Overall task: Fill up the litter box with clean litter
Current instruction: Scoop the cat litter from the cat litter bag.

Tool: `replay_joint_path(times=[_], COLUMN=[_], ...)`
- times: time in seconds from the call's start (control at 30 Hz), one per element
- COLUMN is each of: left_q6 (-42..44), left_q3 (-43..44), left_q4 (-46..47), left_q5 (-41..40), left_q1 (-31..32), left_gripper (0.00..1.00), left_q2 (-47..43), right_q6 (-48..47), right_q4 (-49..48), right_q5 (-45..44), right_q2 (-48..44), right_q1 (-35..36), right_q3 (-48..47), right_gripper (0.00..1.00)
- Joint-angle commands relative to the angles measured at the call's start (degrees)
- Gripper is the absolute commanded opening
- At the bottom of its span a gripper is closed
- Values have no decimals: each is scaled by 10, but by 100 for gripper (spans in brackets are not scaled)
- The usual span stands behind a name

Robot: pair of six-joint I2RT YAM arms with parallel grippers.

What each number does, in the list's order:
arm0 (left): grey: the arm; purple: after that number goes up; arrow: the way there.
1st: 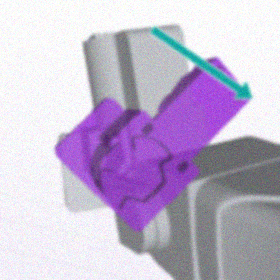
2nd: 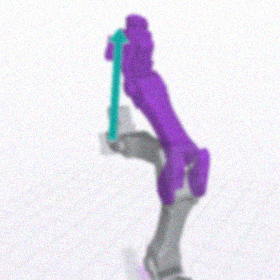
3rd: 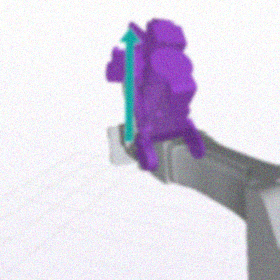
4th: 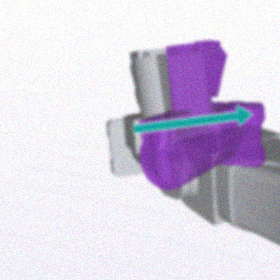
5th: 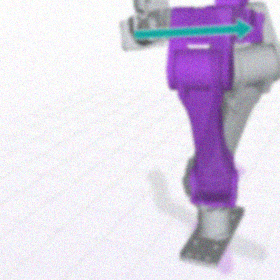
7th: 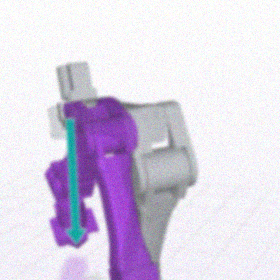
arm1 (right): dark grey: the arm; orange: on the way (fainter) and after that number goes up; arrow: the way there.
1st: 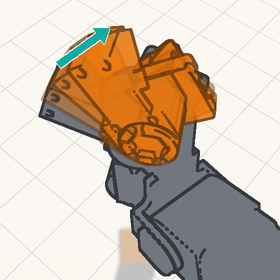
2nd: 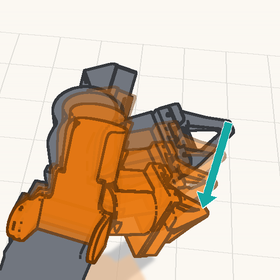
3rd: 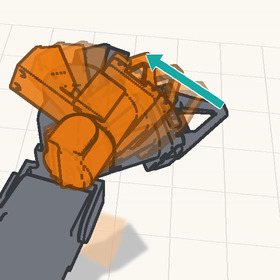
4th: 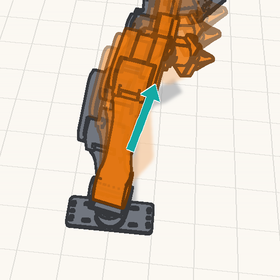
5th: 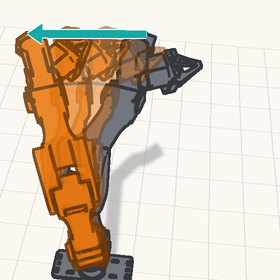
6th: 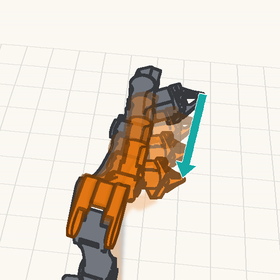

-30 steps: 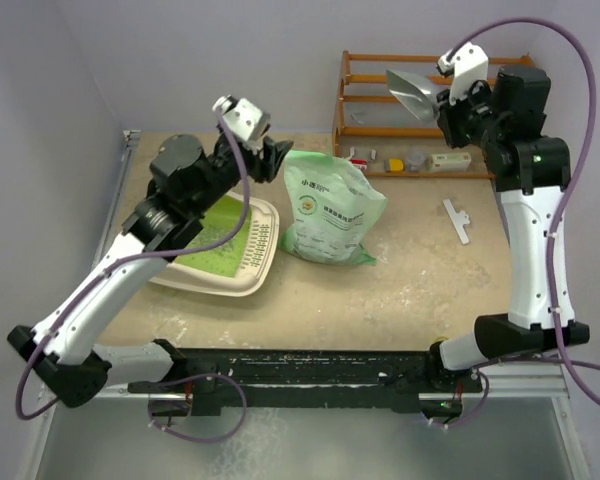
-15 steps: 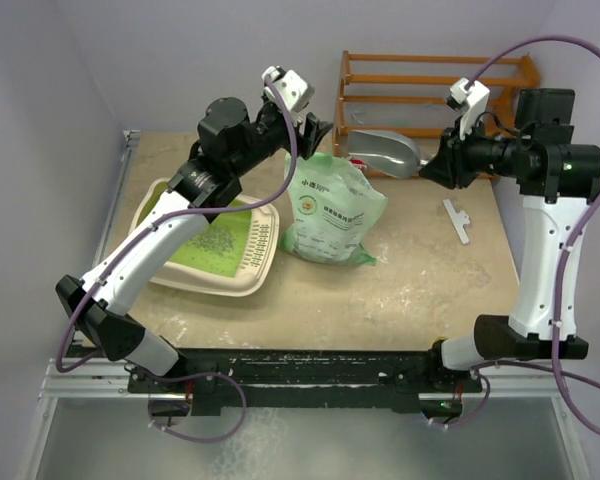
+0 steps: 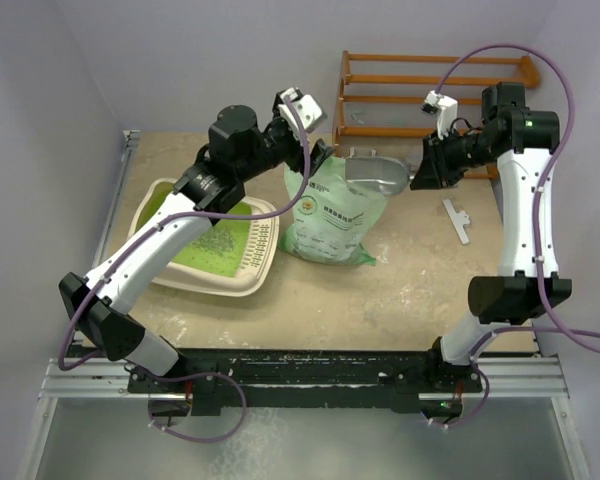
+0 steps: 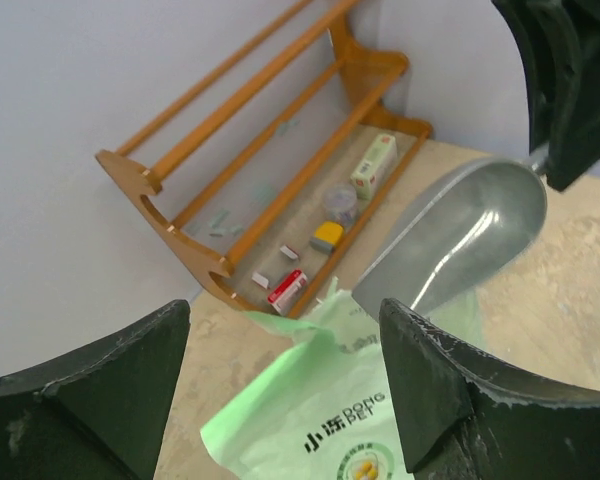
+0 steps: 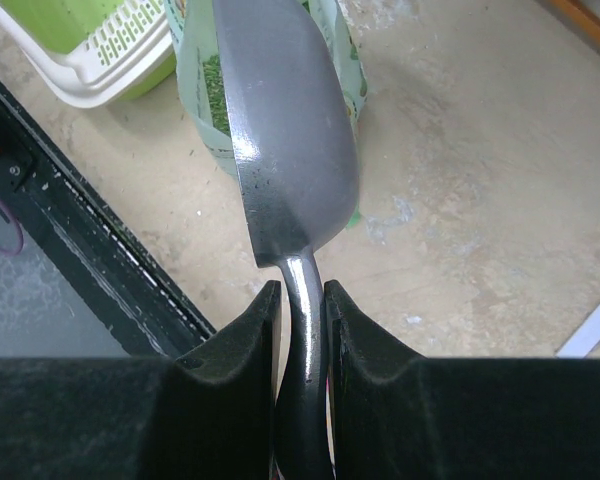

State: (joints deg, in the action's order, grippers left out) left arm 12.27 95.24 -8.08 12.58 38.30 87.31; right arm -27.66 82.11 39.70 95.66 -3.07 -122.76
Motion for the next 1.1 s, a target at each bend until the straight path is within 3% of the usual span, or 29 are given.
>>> replay_joint_path(times=[0.0,0.1,0.4,0.67,0.9,1.07], left_q6=[43,62,34,35,39,38], left_q3=[-21,-53,-82,-122,-162,-160], left_q4=[-6,26,34,18,44,46], left_q5=[17,-24,13,83,79,126], left_q1=[-2,-20,-83,-112,-120,-134], left_gripper=[74,77,78,79,79,80], left_q2=[-14,-20,-3,4,-5,17], right_q6=[3,20,39,-41,-70,-70], right_q4=[1,-16,-93,43,69,69], right_q5=[11,1,-76,-29,-34,-34], right_q2=[-29,-29,-36,50,34,17], right_q1=[-2,-2,-2,0,13,42], right_q3=[-23,-15,17,-50,-21,14], right_gripper=[0,0,0,0,0,0])
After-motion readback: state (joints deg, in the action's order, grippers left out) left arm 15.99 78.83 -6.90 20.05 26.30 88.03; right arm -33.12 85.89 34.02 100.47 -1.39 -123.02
